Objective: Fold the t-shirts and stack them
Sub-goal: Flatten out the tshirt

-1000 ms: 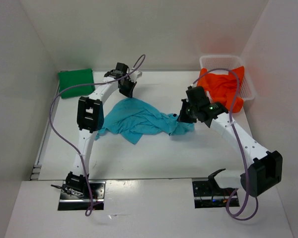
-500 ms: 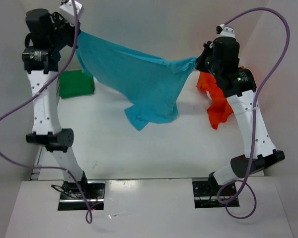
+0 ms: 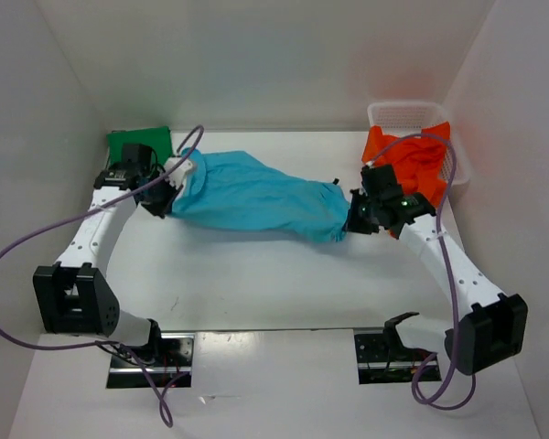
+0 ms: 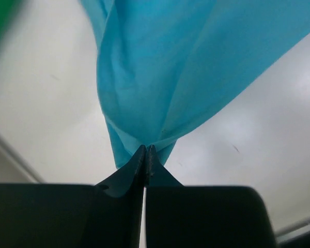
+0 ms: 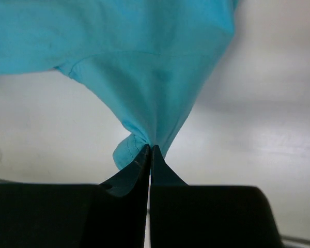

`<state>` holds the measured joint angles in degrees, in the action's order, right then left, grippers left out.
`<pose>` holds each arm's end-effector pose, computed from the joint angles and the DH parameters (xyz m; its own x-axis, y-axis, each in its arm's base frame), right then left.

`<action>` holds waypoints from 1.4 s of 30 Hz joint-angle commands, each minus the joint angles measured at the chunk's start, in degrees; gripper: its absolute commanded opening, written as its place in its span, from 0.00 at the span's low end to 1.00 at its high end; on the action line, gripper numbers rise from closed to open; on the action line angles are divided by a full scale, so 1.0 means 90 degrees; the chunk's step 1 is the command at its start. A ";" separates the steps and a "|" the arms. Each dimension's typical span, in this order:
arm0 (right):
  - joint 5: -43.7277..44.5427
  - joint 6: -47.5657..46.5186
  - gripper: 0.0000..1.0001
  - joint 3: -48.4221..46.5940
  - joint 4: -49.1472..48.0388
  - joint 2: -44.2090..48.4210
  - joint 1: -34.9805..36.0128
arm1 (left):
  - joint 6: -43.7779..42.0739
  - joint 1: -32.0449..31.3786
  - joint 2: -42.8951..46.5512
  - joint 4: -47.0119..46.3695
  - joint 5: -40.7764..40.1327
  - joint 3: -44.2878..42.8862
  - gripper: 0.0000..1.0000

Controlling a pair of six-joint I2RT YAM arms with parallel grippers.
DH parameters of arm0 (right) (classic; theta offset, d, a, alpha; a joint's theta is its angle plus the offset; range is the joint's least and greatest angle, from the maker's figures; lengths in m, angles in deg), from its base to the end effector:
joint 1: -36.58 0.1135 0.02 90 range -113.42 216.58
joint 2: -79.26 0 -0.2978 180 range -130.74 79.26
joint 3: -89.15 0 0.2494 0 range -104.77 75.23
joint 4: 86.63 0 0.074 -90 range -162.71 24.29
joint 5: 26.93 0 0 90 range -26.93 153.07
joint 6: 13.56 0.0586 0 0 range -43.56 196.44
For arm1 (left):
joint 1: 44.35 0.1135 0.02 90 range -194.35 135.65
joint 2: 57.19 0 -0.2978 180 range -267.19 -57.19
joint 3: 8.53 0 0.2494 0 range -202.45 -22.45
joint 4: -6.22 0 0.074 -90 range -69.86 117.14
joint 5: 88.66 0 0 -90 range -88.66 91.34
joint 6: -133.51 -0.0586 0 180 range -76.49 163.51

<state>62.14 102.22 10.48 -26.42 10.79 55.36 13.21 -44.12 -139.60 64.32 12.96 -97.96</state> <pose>0.2282 0.0786 0.3331 -0.7975 0.1881 -0.5733 0.0167 0.9567 0.2907 0.3108 -0.0106 0.3369 -0.6099 0.4917 -0.6215 0.4984 0.8477 0.1817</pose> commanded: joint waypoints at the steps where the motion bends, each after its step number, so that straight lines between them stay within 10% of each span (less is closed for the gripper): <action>1: -0.0727 0.0348 0.00 0.0465 -0.0181 0.0011 0.0051 | -0.0081 0.0033 0.0613 -0.0036 0.0018 0.0633 0.00; 6: -0.0211 -0.0139 0.00 -0.1247 -0.0348 -0.1605 -0.0027 | 0.0494 0.0033 -0.0567 -0.0163 0.0203 -0.0698 0.00; 9: 0.0754 -0.0598 0.00 -0.5288 0.0529 -0.2894 -0.0095 | 0.1166 0.0033 -0.1389 -0.0085 0.0262 -0.3160 0.00; 13: 0.2367 -0.0639 0.00 -0.8161 0.1068 -0.3486 -0.0182 | 0.1871 0.0101 -0.1372 -0.1001 -0.0205 -0.5004 0.00; 18: 0.2068 -0.0706 0.00 -0.8635 0.0639 -0.3545 -0.0447 | 0.1805 0.0228 -0.1517 -0.1013 -0.0461 -0.6093 0.00; 29: 0.2300 -0.0709 0.00 -0.4978 0.0297 -0.1438 0.0510 | 0.1122 0.0228 -0.0172 -0.0750 -0.0286 -0.3460 0.00; 37: 0.0174 0.1469 0.00 0.0429 -0.0581 -0.0176 0.1329 | 0.0204 -0.0113 0.1041 -0.0826 -0.0480 0.1022 0.00; 42: -0.0414 0.1931 0.00 0.1093 -0.1139 -0.0682 0.1430 | 0.0086 -0.0113 0.0994 -0.0944 -0.0685 0.2227 0.00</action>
<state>63.00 114.66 21.89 -29.18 6.07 69.40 16.29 -45.34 -131.49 58.31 7.56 -78.40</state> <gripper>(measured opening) 0.004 0.009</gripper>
